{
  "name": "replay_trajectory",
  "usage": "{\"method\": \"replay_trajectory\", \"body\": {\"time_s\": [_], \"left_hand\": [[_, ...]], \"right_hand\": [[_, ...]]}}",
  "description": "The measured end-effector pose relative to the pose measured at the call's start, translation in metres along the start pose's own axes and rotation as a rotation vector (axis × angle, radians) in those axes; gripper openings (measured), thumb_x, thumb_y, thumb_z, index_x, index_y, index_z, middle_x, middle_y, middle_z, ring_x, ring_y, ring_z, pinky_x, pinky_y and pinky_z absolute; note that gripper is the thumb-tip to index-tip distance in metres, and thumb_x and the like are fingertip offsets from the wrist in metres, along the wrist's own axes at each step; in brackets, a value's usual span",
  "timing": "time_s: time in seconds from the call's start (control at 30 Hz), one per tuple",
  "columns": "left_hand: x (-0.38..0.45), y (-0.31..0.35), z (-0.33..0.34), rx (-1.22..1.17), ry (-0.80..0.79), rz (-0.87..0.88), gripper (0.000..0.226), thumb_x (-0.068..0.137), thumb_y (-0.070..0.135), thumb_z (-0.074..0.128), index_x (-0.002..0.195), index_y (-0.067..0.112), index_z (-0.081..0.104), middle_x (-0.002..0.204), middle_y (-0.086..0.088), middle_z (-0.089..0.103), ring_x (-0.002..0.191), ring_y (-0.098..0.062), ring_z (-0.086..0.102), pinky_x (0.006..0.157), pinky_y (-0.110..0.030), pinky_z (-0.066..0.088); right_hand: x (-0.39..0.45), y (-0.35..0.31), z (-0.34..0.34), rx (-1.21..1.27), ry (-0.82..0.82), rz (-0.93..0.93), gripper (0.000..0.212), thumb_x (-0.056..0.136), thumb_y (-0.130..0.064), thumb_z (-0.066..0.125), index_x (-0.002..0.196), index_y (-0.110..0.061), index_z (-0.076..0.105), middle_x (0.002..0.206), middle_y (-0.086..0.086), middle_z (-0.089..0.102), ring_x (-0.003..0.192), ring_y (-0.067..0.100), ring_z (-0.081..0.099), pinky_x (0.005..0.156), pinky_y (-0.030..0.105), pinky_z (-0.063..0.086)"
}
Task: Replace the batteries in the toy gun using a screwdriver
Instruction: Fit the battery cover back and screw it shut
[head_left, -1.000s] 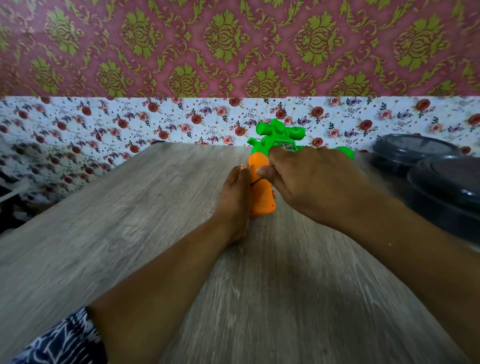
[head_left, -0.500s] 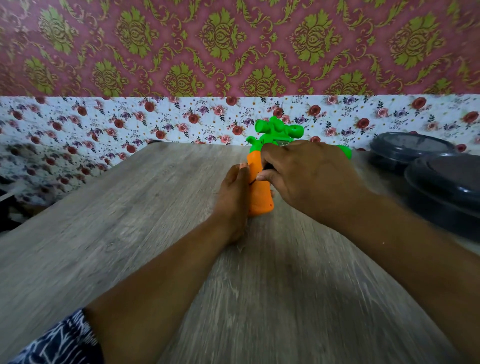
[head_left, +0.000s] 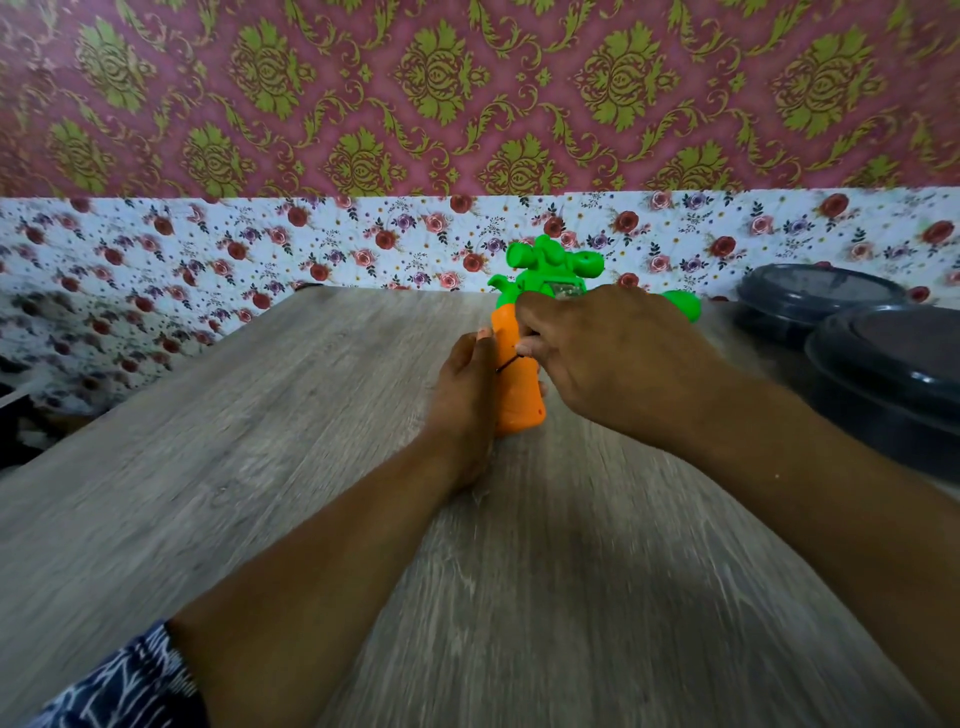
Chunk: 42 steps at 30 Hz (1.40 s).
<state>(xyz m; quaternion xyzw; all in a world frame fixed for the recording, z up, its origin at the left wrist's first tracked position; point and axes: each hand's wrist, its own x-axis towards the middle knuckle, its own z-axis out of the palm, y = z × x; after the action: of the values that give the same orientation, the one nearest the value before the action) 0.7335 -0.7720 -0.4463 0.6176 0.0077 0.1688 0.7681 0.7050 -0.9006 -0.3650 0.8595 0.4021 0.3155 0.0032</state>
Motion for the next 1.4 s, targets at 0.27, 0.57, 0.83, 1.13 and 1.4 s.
{"method": "replay_trajectory", "body": {"time_s": [0.27, 0.57, 0.83, 1.13, 1.4], "left_hand": [[0.003, -0.002, -0.002, 0.046, 0.037, -0.021, 0.029, 0.091, 0.04, 0.041, 0.091, 0.02, 0.062, 0.096, -0.011, 0.071, 0.092, -0.026, 0.067, 0.08, -0.041, 0.056], [0.003, -0.002, -0.001, 0.024, 0.074, -0.062, 0.029, 0.1, 0.031, 0.036, 0.093, 0.016, 0.059, 0.093, -0.012, 0.067, 0.082, -0.021, 0.067, 0.06, -0.028, 0.055], [-0.001, 0.001, 0.001, 0.012, 0.041, -0.027, 0.029, 0.102, 0.026, 0.035, 0.085, 0.014, 0.055, 0.079, -0.009, 0.064, 0.057, -0.007, 0.067, 0.05, -0.02, 0.053], [0.0, 0.0, -0.001, 0.025, 0.048, -0.067, 0.039, 0.078, 0.05, 0.04, 0.096, 0.022, 0.062, 0.115, -0.023, 0.063, 0.104, -0.036, 0.063, 0.083, -0.052, 0.055], [-0.003, 0.002, 0.002, 0.017, 0.054, -0.058, 0.033, 0.103, 0.024, 0.033, 0.08, 0.016, 0.056, 0.064, 0.004, 0.068, 0.055, -0.003, 0.065, 0.052, -0.019, 0.051]], "right_hand": [[-0.004, -0.003, 0.002, 0.093, 0.008, -0.005, 0.025, 0.097, -0.036, 0.035, 0.112, -0.016, 0.039, 0.079, 0.005, 0.052, 0.065, 0.025, 0.042, 0.045, 0.028, 0.016], [-0.001, -0.006, 0.005, -0.11, 0.048, 0.034, 0.043, 0.088, -0.048, 0.041, 0.076, -0.009, 0.055, 0.055, 0.011, 0.059, 0.05, 0.031, 0.058, 0.045, 0.022, 0.014], [-0.003, -0.003, 0.004, 0.075, 0.042, 0.015, 0.023, 0.097, -0.027, 0.039, 0.116, -0.015, 0.037, 0.099, 0.009, 0.056, 0.081, 0.032, 0.057, 0.053, 0.032, 0.024], [-0.004, -0.007, 0.003, 0.092, 0.021, 0.047, 0.033, 0.095, -0.041, 0.038, 0.116, -0.016, 0.038, 0.089, 0.007, 0.064, 0.081, 0.032, 0.061, 0.054, 0.03, 0.028], [-0.003, -0.004, 0.0, 0.023, -0.026, 0.027, 0.035, 0.096, -0.044, 0.033, 0.109, -0.013, 0.044, 0.095, 0.013, 0.061, 0.09, 0.034, 0.058, 0.057, 0.032, 0.024]]}}
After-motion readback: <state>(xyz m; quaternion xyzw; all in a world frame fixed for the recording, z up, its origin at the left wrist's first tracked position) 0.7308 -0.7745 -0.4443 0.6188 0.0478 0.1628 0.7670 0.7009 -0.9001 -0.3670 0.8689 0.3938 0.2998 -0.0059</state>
